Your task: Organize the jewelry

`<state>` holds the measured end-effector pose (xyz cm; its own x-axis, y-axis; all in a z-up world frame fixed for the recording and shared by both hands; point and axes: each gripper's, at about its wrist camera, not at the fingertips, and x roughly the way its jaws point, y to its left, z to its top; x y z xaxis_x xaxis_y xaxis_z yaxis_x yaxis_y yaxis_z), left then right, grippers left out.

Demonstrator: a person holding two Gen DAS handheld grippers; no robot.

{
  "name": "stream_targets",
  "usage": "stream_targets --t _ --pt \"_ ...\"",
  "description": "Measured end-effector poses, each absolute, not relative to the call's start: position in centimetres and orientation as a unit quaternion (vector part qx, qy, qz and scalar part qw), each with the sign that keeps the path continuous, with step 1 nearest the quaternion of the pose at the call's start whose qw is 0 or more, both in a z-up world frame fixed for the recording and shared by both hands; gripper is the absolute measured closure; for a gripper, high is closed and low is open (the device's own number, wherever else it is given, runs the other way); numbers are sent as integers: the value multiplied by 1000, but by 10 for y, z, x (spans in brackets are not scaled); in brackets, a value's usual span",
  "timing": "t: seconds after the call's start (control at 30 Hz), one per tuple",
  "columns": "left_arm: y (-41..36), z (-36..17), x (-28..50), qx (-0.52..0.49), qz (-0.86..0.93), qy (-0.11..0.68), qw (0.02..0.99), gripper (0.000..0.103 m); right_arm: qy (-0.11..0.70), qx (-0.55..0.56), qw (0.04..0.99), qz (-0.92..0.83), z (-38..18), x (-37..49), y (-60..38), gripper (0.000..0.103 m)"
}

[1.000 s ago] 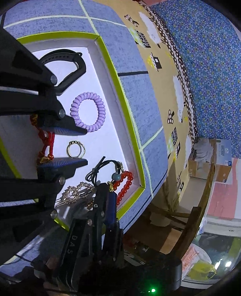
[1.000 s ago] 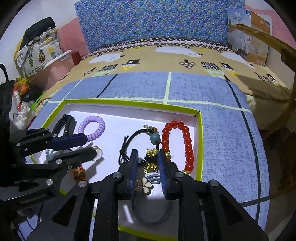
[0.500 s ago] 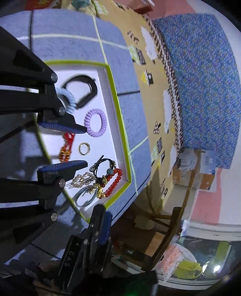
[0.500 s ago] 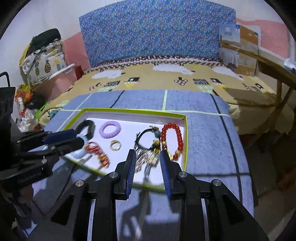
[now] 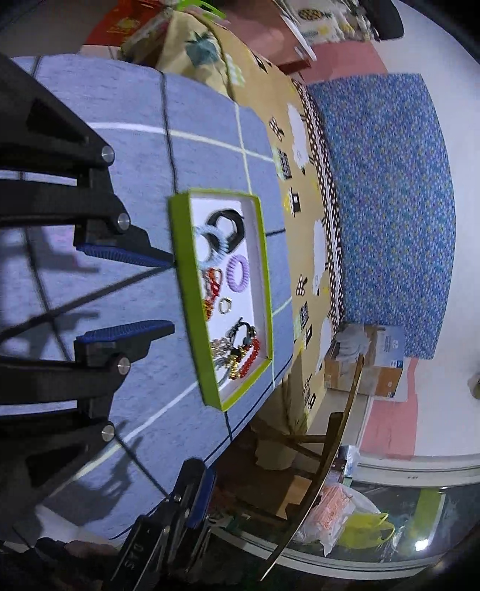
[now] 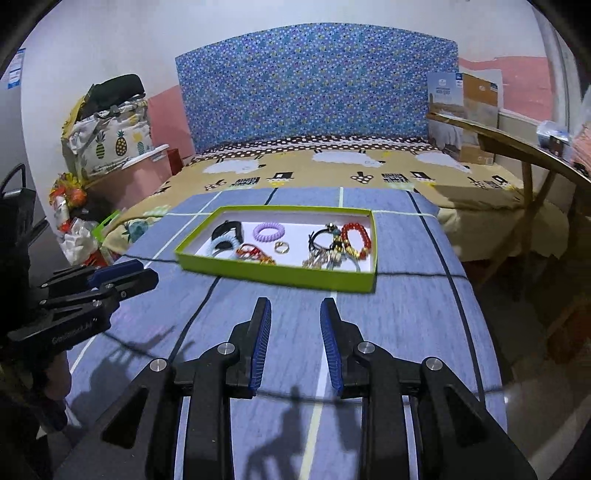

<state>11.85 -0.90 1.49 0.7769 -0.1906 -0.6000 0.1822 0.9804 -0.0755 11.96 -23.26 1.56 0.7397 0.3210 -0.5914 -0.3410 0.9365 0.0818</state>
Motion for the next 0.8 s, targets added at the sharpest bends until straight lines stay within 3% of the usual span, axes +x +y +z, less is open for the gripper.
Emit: stream_targets --t 0.8 --pt "3 1 2 -2 -43 292 956 72 296 -32 942 155 -3 6 -225 73"
